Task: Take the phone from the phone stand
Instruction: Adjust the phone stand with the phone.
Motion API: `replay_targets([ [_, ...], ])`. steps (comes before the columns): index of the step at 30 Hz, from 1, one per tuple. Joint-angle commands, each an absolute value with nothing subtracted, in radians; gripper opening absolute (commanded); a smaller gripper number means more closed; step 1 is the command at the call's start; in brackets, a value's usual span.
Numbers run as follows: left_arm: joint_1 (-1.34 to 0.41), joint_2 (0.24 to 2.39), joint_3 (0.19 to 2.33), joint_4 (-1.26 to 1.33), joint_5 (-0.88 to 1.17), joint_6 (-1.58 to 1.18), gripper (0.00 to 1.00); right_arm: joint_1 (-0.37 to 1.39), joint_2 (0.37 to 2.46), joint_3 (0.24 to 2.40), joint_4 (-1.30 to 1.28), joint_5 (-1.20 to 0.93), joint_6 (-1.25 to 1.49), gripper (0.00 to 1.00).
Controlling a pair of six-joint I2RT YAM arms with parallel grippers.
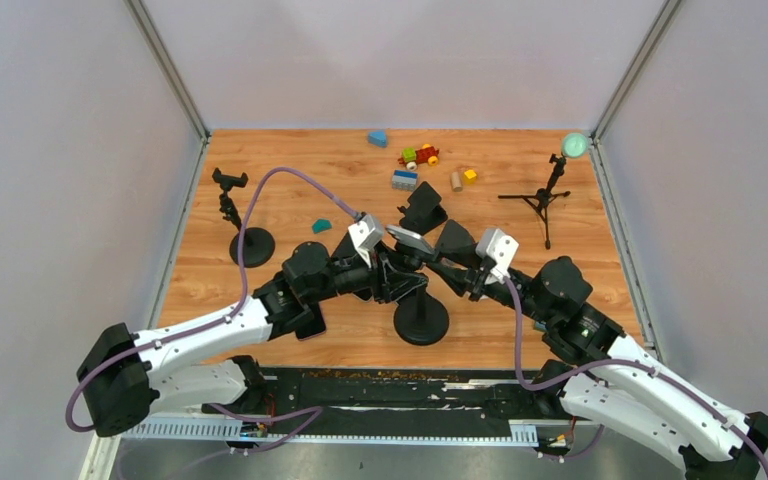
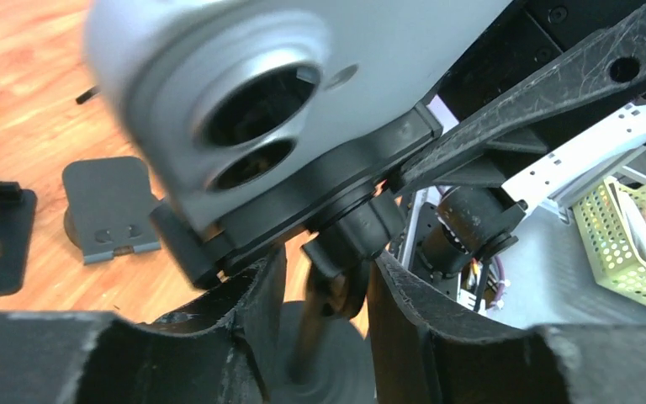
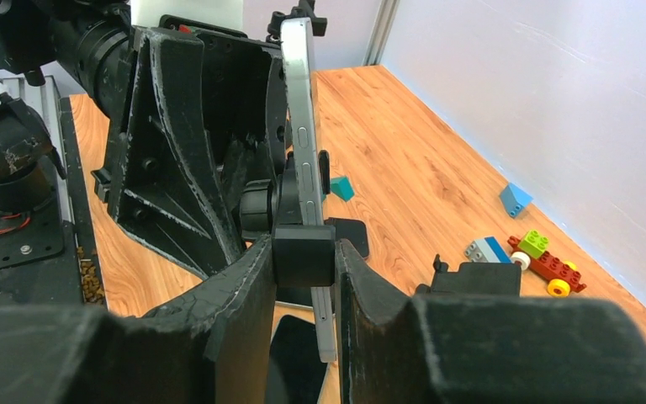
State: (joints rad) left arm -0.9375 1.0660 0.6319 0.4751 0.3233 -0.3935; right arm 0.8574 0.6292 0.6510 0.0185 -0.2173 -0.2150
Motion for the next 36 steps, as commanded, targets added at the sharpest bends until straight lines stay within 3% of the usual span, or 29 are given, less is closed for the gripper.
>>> replay_targets([
  [1, -0.961, 1.084, 0.681, 0.544, 0.287, -0.386, 0.43, 0.891, 0.621, 0.704, 0.162, -0.204, -0.192, 0.0],
  [11, -0.986, 1.145, 0.716, 0.62, 0.239, -0.424, 0.19, 0.956, 0.614, 0.671, 0.148, -0.129, -0.224, 0.0],
  [15, -0.986, 1.143, 0.727, 0.594, 0.198, -0.423, 0.01, 0.969, 0.598, 0.666, 0.122, -0.131, -0.236, 0.0],
  [17, -0.986, 1.134, 0.726, 0.582, 0.184, -0.419, 0.0, 0.97, 0.581, 0.665, 0.101, -0.154, -0.249, 0.0],
  [19, -0.986, 1.13, 0.726, 0.575, 0.203, -0.403, 0.0, 0.97, 0.559, 0.666, 0.075, -0.178, -0.264, 0.12],
  [21, -0.986, 1.125, 0.732, 0.549, 0.241, -0.382, 0.0, 0.97, 0.535, 0.673, 0.031, -0.206, -0.279, 0.38],
  [26, -0.986, 1.111, 0.758, 0.46, 0.392, -0.318, 0.0, 0.97, 0.497, 0.726, -0.141, -0.297, -0.3, 0.8],
  [30, -0.986, 1.087, 0.742, 0.412, 0.461, -0.306, 0.0, 0.97, 0.491, 0.78, -0.246, -0.348, -0.301, 0.96],
  [36, -0.987, 1.053, 0.733, 0.386, 0.627, -0.307, 0.0, 0.969, 0.521, 0.873, -0.351, -0.332, -0.154, 0.99],
])
